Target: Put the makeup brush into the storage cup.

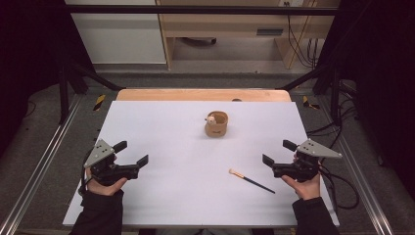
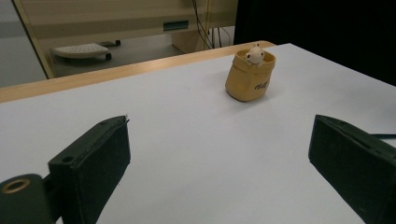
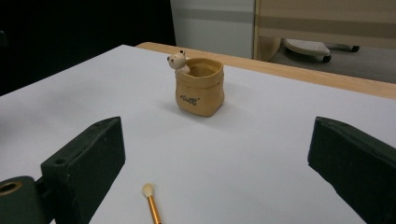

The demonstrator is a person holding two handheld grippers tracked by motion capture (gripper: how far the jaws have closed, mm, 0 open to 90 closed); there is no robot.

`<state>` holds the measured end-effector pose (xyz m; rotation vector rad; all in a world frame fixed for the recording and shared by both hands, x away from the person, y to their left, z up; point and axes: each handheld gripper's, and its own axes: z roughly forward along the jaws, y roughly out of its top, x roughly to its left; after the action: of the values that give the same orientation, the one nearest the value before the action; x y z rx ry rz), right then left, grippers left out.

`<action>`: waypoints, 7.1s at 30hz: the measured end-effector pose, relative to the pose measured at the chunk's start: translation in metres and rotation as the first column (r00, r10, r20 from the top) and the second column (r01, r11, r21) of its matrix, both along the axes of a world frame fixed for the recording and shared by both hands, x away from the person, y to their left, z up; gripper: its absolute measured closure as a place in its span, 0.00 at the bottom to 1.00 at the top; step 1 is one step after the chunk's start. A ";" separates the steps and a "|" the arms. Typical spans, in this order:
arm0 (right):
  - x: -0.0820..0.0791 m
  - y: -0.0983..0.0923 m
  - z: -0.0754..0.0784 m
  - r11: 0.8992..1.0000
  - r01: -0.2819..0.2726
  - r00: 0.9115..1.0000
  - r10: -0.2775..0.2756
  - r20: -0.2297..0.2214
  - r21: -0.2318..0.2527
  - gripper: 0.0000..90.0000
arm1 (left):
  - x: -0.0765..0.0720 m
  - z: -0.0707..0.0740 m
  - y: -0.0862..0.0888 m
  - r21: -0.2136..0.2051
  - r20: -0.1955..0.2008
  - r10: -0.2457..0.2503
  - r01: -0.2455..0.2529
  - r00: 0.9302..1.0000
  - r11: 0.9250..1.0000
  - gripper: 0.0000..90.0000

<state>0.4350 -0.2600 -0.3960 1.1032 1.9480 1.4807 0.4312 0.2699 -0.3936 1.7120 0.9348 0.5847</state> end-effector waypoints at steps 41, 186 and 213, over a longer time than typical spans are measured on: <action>0.011 0.050 -0.040 0.965 -0.134 0.976 0.088 -0.200 -0.226 0.12 | 0.003 -0.011 -0.008 0.053 -0.032 -0.015 0.016 0.999 0.998 0.06; 0.050 0.101 -0.039 0.746 -0.421 0.763 -0.017 -0.646 -0.516 0.93 | 0.004 -0.013 -0.012 0.073 -0.056 -0.041 0.045 0.998 0.996 0.07; 0.044 0.064 0.013 0.943 -0.134 0.933 0.016 -0.360 -0.306 0.93 | 0.004 -0.012 -0.011 0.061 -0.048 -0.040 0.043 0.998 0.997 0.07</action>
<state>0.4790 -0.1956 -0.3826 1.2130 2.3994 0.9860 0.4347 0.2585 -0.4053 1.8035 0.9206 0.5533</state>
